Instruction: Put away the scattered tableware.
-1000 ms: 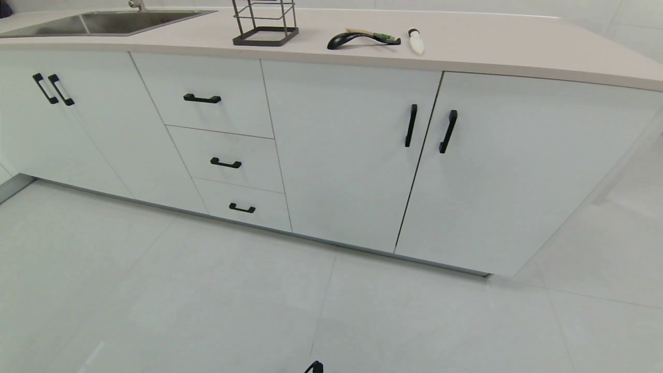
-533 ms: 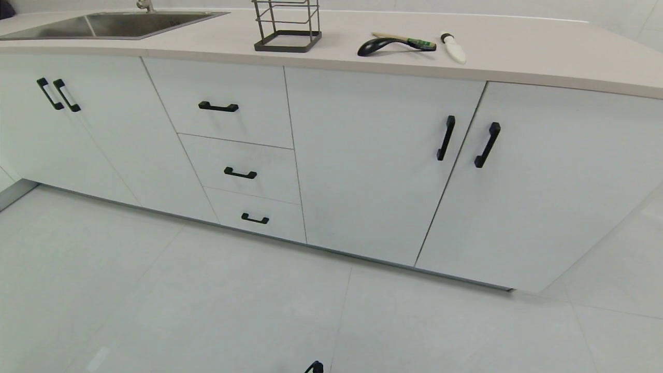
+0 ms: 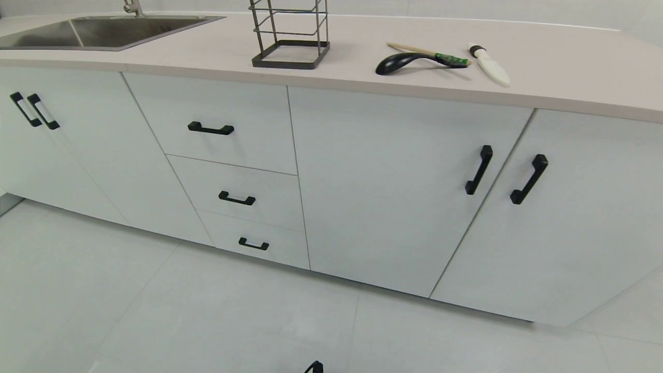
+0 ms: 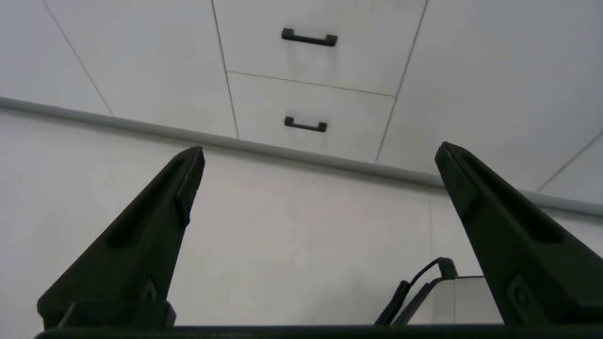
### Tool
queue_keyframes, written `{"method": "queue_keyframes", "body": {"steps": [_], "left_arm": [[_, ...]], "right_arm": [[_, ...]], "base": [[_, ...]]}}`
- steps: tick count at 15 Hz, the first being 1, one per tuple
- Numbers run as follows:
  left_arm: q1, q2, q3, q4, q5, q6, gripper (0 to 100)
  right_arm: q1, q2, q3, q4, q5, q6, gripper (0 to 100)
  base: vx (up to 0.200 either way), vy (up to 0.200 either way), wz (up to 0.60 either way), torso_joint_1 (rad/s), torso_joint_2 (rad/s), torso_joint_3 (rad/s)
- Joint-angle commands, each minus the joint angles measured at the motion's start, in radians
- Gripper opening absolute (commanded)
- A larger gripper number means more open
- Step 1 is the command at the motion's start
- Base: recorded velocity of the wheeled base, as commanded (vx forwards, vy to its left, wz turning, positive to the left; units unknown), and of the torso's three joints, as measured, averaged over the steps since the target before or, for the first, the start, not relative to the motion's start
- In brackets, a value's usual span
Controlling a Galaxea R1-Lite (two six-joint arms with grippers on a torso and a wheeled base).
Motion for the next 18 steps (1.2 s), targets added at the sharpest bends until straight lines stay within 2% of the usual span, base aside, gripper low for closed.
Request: {"method": "queue_keyframes", "body": {"steps": [1, 4, 6, 10, 15, 18], "left_arm": [[0.001, 0.000, 0.000, -0.001, -0.001, 0.000, 100], [0.001, 0.000, 0.000, -0.001, 0.000, 0.000, 100], [0.001, 0.000, 0.000, -0.001, 0.000, -0.002, 100], [0.001, 0.000, 0.000, -0.003, 0.002, -0.006, 100], [0.001, 0.000, 0.000, -0.003, 0.002, -0.005, 100], [0.001, 0.000, 0.000, -0.003, 0.000, 0.000, 100]], "right_arm": [[0.000, 0.001, -0.001, 0.000, 0.000, -0.001, 0], [0.000, 0.001, 0.000, 0.000, 0.000, -0.001, 0], [0.000, 0.001, 0.000, 0.000, 0.000, -0.001, 0], [0.000, 0.001, 0.000, 0.000, 0.000, -0.001, 0], [0.000, 0.001, 0.000, 0.000, 0.000, -0.001, 0], [0.000, 0.001, -0.001, 0.000, 0.000, -0.001, 0]], "base": [[0.200, 0.200, 0.00, 0.002, 0.00, 0.002], [0.000, 0.200, 0.00, 0.002, 0.00, 0.006], [0.200, 0.200, 0.00, 0.007, 0.00, -0.002], [0.200, 0.000, 0.00, 0.001, 0.00, 0.000], [0.000, 0.000, 0.00, 0.000, 0.00, 0.000], [0.000, 0.200, 0.00, -0.001, 0.01, 0.002]]}}
